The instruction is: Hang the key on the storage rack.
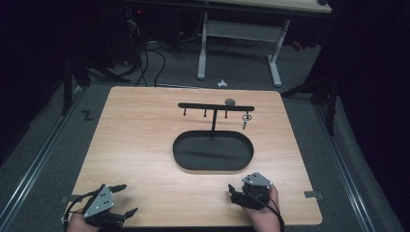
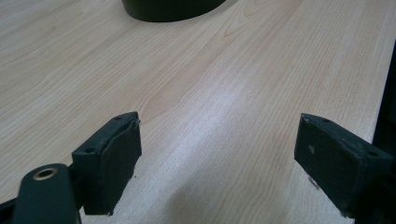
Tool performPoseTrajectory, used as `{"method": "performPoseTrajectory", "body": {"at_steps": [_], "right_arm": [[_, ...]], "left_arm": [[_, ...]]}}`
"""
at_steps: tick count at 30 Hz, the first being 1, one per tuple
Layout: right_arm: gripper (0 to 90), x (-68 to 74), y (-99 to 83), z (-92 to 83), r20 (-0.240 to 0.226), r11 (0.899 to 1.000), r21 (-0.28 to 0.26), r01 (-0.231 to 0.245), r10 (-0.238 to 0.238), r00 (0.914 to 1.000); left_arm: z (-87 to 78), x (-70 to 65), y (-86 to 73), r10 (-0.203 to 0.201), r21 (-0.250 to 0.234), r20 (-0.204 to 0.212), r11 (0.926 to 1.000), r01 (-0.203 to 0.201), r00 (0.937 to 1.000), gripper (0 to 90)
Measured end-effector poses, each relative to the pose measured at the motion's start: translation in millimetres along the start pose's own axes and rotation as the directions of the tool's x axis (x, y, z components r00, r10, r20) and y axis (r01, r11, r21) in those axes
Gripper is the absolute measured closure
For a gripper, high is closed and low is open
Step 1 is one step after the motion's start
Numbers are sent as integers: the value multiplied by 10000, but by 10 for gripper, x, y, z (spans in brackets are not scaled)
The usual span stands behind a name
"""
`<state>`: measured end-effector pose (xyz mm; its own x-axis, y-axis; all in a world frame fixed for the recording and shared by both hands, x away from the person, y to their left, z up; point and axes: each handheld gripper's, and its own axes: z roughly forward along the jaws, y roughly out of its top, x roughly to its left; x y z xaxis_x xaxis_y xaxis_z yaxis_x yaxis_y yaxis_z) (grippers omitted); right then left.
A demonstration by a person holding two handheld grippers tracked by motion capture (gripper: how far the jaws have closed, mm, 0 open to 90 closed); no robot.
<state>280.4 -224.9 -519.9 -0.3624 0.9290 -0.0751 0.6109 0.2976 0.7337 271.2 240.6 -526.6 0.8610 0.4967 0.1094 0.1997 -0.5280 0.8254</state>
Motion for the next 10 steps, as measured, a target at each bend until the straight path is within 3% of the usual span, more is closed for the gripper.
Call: {"method": "performPoseTrajectory", "body": {"at_steps": [1,4,10], "right_arm": [[217,3,1,-13,137,9999,-87,113,-112,9998],[216,-25,-5,7,-34,9993,5,-387,387,9992],[217,-97,-42,24,22,9974,136,-708,708,9975]], "left_arm": [[5,-3,4,25,27,-1,10000,-25,10000,154],[20,-11,11,38,16,37,10000,-38,10000,154],[24,-3,6,45,49,59,10000,-46,10000,154]]}}
